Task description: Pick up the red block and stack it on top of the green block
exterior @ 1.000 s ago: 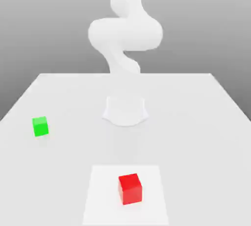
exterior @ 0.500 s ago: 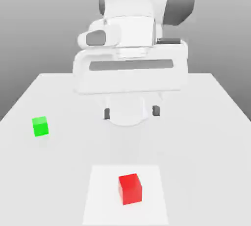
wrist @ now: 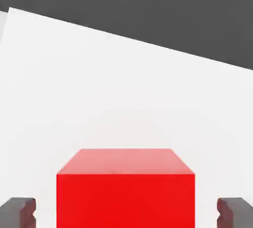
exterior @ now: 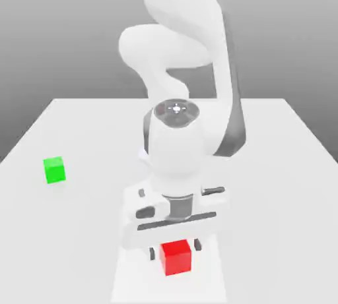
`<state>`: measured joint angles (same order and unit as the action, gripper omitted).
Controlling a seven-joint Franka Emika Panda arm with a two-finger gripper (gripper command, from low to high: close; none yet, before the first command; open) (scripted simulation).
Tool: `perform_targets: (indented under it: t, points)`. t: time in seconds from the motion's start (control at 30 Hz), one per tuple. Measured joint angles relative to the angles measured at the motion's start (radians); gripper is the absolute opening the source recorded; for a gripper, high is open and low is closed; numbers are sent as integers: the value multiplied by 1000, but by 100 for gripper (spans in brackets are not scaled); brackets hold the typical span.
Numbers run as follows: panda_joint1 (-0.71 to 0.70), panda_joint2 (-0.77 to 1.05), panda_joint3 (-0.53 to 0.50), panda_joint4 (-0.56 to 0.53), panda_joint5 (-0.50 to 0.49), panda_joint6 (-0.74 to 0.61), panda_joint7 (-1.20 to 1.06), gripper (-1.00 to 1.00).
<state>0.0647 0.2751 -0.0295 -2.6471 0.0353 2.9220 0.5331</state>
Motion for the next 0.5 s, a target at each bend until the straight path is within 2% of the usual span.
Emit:
perform_targets:
  t: [0.13, 0.33, 0.5]
  points:
    - [-2, 9, 2, 1, -1, 7, 1, -100]
    - [-4, -180, -14, -28, -29, -151, 22, -100]
    - [-257, -293, -119, -83, -134, -200, 123, -100]
